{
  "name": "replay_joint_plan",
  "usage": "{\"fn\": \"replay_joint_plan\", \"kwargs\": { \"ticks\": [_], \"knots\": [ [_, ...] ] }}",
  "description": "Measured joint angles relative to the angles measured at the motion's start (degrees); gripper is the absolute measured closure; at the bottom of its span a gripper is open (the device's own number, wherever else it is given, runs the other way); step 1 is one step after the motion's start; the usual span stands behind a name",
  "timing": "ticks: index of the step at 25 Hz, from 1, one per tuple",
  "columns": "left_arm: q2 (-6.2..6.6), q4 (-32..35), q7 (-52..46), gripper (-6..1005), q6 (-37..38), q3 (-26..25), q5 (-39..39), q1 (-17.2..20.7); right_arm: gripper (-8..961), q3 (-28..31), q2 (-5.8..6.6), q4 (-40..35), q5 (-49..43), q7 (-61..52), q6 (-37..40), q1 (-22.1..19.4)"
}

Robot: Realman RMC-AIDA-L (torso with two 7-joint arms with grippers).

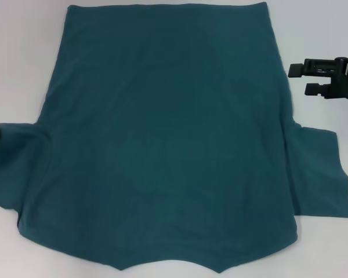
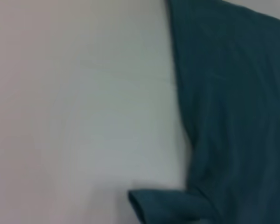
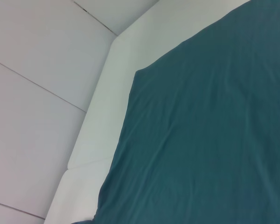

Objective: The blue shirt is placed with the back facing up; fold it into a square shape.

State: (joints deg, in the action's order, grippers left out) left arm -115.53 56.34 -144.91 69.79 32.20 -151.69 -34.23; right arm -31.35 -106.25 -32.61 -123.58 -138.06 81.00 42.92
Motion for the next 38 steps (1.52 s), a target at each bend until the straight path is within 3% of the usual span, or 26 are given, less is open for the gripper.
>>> {"fn": "replay_joint_plan", "kwargs": {
  "ticks": [5, 11, 24, 29, 32, 34, 38],
  "knots": [
    [-0.04, 4.81, -9.25, 999, 7.42, 5.14, -1.13, -1.42, 39, -0.24, 0.00, 0.00, 0.00, -0.04, 0.04, -0.03],
    [-0.10, 5.34, -13.29, 998, 13.09, 6.76, -1.22, -5.59, 39, -0.36, -0.12, 0.06, 0.00, 0.11, 0.04, -0.05],
    [-2.24, -2.78, -16.87, 999, 7.40, 9.60, -1.30, -10.99, 40, -0.38, -0.27, 0.09, -0.04, 0.16, -0.24, -0.14],
    [-2.53, -4.21, -16.96, 998, 5.44, 9.48, -0.13, -11.79, 40, -0.38, -0.27, 0.09, -0.09, 0.11, -0.26, -0.38],
    [-2.01, -6.74, -16.63, 998, 4.97, 9.53, 0.60, -12.76, 41, -0.38, -0.27, 0.09, -0.09, 0.10, -0.31, -0.54],
    [-1.83, -7.75, -15.99, 981, 5.01, 9.73, 0.67, -13.22, 41, -0.38, -0.27, 0.09, -0.09, 0.09, -0.31, -0.63],
    [-2.65, -7.28, -8.11, 915, 7.81, 9.62, 3.63, -13.67, 41, -0.38, -0.24, 0.09, -0.09, 0.22, -0.34, -0.69]
  ]
}}
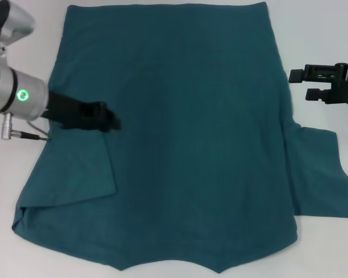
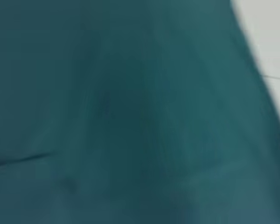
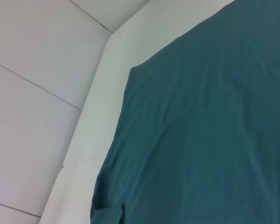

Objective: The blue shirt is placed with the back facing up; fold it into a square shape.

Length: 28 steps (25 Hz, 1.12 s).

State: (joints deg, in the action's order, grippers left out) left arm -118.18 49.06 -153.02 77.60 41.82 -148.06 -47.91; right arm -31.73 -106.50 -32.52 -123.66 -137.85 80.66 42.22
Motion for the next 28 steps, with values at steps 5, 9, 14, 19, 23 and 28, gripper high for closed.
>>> {"fn": "replay_joint_plan", "kwargs": {
  "ticks": [5, 9, 14, 19, 23, 28],
  "knots": [
    [-0.15, 3.18, 9.15, 732, 4.04, -2.71, 9.78, 3.51, 41, -0.05, 0.12, 0.00, -0.08, 0.57, 0.22, 0.01],
    [1.70, 2.09, 10.13, 569, 6.66, -5.48, 13.31, 7.62, 42, -1.38, 0.42, -0.51, -1.50, 3.14, 2.47, -0.09],
    [0.18, 4.53, 30.75, 411, 18.22, -6.90, 17.45, 14.02, 42, -2.37, 1.19, -0.90, -4.19, 6.75, 4.84, -0.63],
    [-4.09, 8.78, 47.71, 318, 19.42, -6.83, 18.60, 19.69, 43, -1.26, 1.70, -1.73, -3.89, 7.02, 5.02, -2.14],
    [-4.92, 8.92, 49.81, 244, 19.45, -6.90, 19.34, 20.60, 43, -0.41, 1.69, -2.91, -3.85, 6.71, 5.05, -3.07],
    [-5.49, 8.72, 47.41, 51, 18.44, -7.02, 19.57, 20.49, 108, -0.85, 2.87, -3.00, -6.06, 3.77, 5.90, -4.22]
  ]
}}
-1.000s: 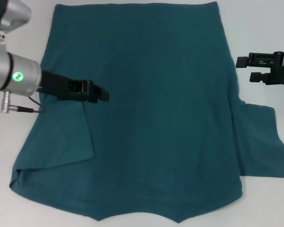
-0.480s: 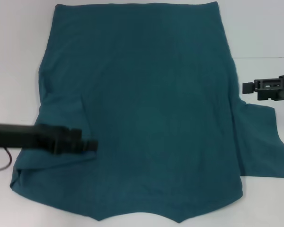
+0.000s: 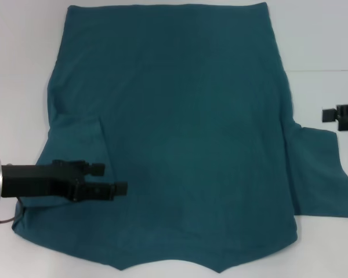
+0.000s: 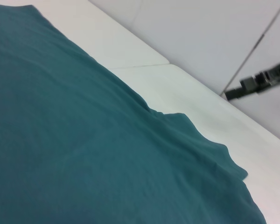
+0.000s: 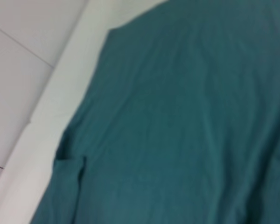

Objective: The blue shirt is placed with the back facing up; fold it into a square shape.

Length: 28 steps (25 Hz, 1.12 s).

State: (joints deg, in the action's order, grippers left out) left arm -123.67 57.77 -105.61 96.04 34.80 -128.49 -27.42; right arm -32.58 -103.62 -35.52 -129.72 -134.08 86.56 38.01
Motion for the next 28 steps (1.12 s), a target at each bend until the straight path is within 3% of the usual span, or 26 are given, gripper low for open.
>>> {"fn": "replay_joint_plan", "kwargs": {
  "ticks": [5, 10, 23, 28],
  "knots": [
    [-0.26, -0.62, -2.27, 51, -2.23, -0.03, 0.42, -0.15, 173, 0.36, 1.83, 0.00, -4.75, -4.94, 1.39, -1.65],
    [-0.25, -1.81, -2.47, 51, -3.88, 0.25, 1.36, -0.27, 174, 0.57, 2.16, 0.14, -5.59, -5.50, 0.91, -3.30],
    [-0.35, -3.78, -2.24, 50, -5.86, 0.31, 2.11, -0.31, 174, 0.01, -0.69, 0.60, -8.67, -5.61, -2.97, -3.96],
    [-0.35, -3.92, -2.22, 50, -6.11, 0.11, 2.18, -0.26, 175, -0.74, -0.97, 0.63, -10.17, -5.65, -3.60, -3.81]
  ]
}}
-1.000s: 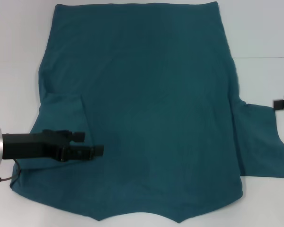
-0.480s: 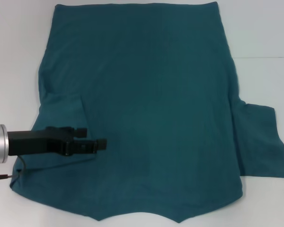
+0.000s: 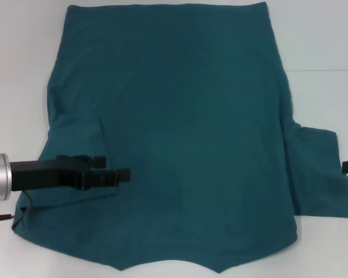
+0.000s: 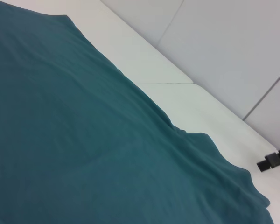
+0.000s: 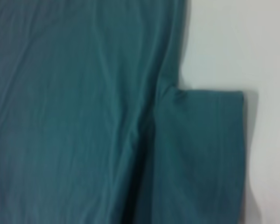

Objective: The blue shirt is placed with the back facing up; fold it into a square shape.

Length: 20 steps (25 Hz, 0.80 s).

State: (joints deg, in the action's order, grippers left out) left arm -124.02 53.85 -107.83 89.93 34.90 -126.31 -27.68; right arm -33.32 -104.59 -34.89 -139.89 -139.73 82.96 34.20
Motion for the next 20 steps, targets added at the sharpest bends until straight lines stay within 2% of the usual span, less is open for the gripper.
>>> {"fn": "replay_joint_plan", "kwargs": {
  "ticks": [13, 20],
  "knots": [
    [0.00, -0.50, 0.05, 51, -1.33, 0.11, 0.11, 0.27, 176, -0.08, -1.37, 0.01, -0.77, 1.18, -1.99, 0.15],
    [0.00, -0.51, 0.08, 50, -1.75, 0.01, 0.11, 0.38, 176, -0.08, -1.51, 0.01, -0.76, 1.28, -2.34, -0.14]
  ]
}}
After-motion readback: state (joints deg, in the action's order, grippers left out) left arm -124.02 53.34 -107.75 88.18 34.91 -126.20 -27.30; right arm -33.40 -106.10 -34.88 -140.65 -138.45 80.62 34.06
